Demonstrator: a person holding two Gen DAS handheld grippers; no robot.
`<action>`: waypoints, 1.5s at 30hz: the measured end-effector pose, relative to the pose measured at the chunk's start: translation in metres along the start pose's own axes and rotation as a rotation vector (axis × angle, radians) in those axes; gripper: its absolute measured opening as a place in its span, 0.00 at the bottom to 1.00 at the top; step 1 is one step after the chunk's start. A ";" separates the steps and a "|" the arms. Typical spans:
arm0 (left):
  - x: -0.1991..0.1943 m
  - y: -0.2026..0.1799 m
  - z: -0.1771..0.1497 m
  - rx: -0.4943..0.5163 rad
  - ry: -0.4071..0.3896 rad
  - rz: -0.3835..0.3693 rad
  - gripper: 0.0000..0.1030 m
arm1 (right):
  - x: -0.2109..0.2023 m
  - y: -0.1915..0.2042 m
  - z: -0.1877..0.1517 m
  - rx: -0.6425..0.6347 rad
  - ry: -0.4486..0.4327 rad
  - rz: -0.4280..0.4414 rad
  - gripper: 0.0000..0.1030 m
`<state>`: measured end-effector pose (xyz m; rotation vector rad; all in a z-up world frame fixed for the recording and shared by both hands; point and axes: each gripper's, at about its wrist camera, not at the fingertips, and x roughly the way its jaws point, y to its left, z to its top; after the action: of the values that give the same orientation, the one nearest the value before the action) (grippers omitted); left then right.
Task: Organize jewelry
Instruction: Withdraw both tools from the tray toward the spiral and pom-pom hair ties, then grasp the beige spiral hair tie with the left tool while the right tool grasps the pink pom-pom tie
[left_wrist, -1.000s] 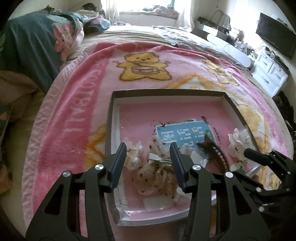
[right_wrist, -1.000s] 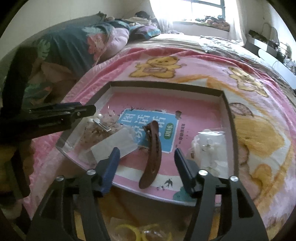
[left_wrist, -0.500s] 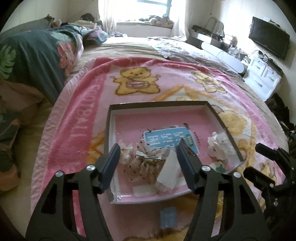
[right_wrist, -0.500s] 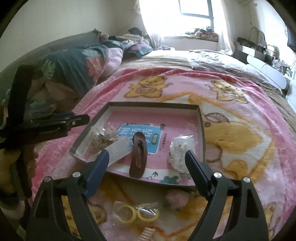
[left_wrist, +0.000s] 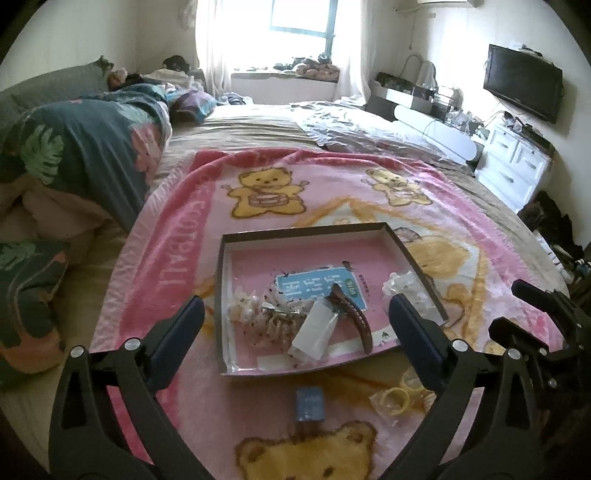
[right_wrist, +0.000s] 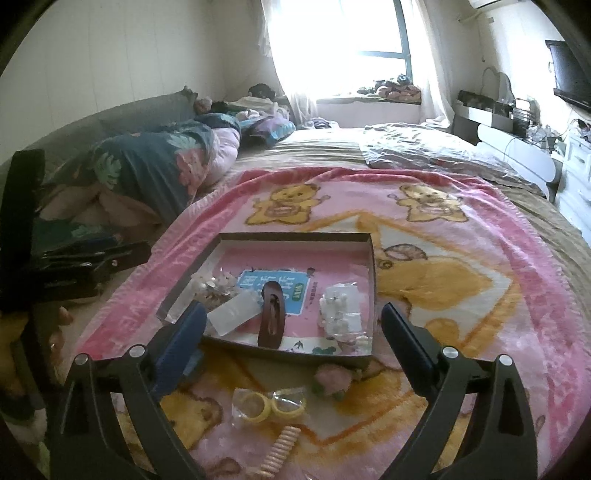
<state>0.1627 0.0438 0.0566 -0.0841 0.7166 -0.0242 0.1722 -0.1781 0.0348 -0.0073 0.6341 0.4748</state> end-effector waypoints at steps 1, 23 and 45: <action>-0.003 -0.001 -0.001 0.001 -0.004 0.003 0.91 | -0.003 -0.001 0.000 0.000 -0.003 -0.001 0.92; -0.035 0.007 -0.048 -0.036 0.030 0.004 0.91 | -0.046 -0.013 -0.027 0.000 -0.001 -0.017 0.92; -0.003 -0.054 -0.115 0.119 0.186 -0.077 0.90 | -0.052 -0.036 -0.079 -0.007 0.110 -0.034 0.92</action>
<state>0.0855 -0.0174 -0.0234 0.0053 0.8955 -0.1496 0.1058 -0.2446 -0.0045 -0.0507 0.7388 0.4453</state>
